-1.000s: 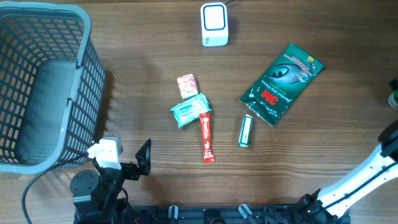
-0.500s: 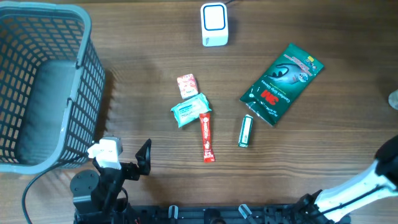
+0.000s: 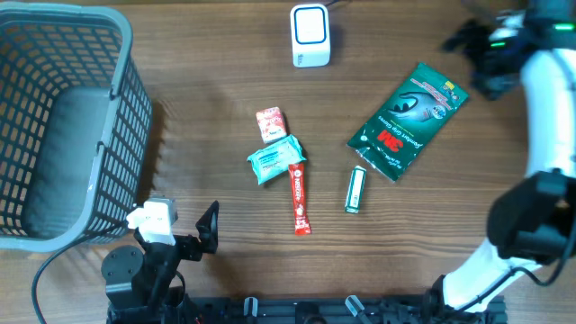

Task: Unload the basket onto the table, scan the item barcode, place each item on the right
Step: 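Return right gripper to the green glove pack and grasp its top edge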

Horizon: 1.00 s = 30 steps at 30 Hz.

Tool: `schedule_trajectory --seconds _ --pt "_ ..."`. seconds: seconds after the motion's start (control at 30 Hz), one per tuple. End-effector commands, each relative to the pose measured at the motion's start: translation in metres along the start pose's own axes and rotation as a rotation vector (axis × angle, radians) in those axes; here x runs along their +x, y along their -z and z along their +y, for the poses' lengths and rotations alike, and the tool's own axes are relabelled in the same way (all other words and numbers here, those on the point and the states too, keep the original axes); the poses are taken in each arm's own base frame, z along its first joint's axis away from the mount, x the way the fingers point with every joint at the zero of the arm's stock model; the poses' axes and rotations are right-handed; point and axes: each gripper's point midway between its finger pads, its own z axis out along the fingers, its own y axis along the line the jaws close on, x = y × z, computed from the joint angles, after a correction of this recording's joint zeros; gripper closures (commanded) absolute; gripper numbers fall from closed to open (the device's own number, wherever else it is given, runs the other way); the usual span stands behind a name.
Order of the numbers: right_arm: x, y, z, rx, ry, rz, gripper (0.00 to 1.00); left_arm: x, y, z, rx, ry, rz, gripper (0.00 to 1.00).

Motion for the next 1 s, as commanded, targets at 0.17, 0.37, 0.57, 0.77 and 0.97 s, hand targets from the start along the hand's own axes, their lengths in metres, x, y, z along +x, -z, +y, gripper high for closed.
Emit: schedule_trajectory --seconds 0.17,0.37,0.57,0.77,0.97 --pt "0.079 -0.103 0.001 0.407 0.061 0.035 0.01 0.003 -0.001 -0.001 0.010 -0.012 0.007 0.00" --pt "0.091 -0.135 -0.022 0.478 -0.034 0.090 0.01 0.003 -0.001 -0.001 0.011 -0.012 0.006 0.00" --pt "0.083 -0.141 -0.046 0.553 -0.045 0.084 0.00 0.003 -0.001 -0.001 0.011 -0.012 0.006 0.00" --pt "0.069 -0.141 -0.068 0.583 -0.051 0.085 0.00 0.003 -0.001 -0.001 0.011 -0.012 0.006 0.00" --pt "0.086 -0.178 -0.096 0.611 -0.029 0.207 0.01 0.003 -0.001 -0.001 0.011 -0.012 0.006 0.00"
